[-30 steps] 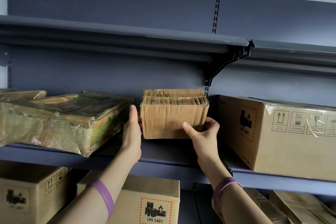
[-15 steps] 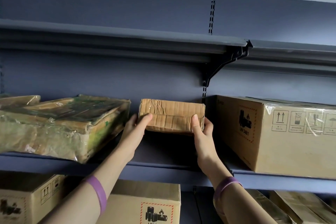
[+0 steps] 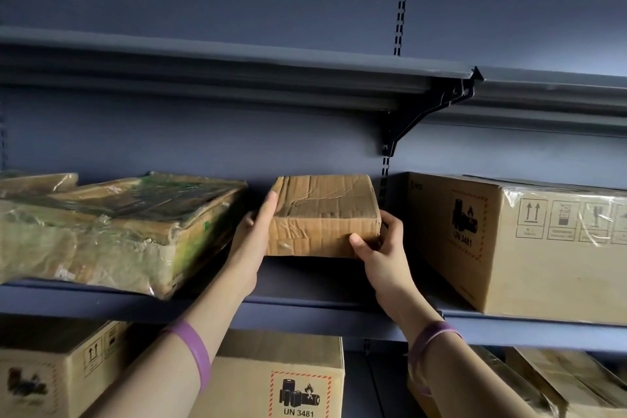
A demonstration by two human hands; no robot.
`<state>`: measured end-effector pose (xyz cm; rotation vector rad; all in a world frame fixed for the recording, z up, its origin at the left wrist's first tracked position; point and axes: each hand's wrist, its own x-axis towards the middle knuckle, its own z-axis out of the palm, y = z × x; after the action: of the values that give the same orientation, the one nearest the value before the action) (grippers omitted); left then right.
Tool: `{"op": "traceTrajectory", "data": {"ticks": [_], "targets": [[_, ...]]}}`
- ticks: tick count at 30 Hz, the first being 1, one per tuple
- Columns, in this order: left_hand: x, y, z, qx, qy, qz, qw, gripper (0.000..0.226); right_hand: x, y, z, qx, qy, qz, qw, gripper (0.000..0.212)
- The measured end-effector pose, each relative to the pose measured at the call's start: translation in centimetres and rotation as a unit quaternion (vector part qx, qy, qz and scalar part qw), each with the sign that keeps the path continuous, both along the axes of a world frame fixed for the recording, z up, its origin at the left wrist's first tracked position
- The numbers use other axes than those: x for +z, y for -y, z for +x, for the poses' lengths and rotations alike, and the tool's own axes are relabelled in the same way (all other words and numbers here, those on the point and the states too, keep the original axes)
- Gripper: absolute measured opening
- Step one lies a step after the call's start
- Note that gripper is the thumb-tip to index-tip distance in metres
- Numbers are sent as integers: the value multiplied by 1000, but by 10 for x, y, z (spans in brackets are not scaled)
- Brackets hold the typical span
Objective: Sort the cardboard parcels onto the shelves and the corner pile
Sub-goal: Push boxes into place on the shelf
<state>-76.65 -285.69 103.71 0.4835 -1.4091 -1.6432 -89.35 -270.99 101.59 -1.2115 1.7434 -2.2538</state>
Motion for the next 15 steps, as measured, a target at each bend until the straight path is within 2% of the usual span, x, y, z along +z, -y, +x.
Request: {"op": "traceTrajectory", "data": {"ticks": [1, 3, 4, 5, 8, 10, 15], "targets": [[0, -1, 1, -2, 5, 3, 1000, 78, -1, 0, -1, -4, -14, 3, 1000, 53], [-2, 0, 2, 14, 13, -18, 1000, 24, -1, -1, 0, -4, -30, 0, 1000, 58], [-2, -1, 3, 21, 7, -39, 999, 14, -1, -1, 2, -1, -29, -4, 1000, 63], [-3, -2, 4, 25, 8, -65, 998, 20, 1, -2, 4, 2, -21, -8, 1000, 67], [-3, -2, 6, 42, 40, -110, 992, 10, 6, -3, 11, 0, 13, -18, 1000, 68], [-4, 0, 7, 55, 58, -129, 988, 16, 8, -4, 12, -8, 30, -24, 999, 70], [-5, 3, 6, 63, 80, -137, 985, 30, 5, -4, 10, -41, 9, -27, 999, 58]]}}
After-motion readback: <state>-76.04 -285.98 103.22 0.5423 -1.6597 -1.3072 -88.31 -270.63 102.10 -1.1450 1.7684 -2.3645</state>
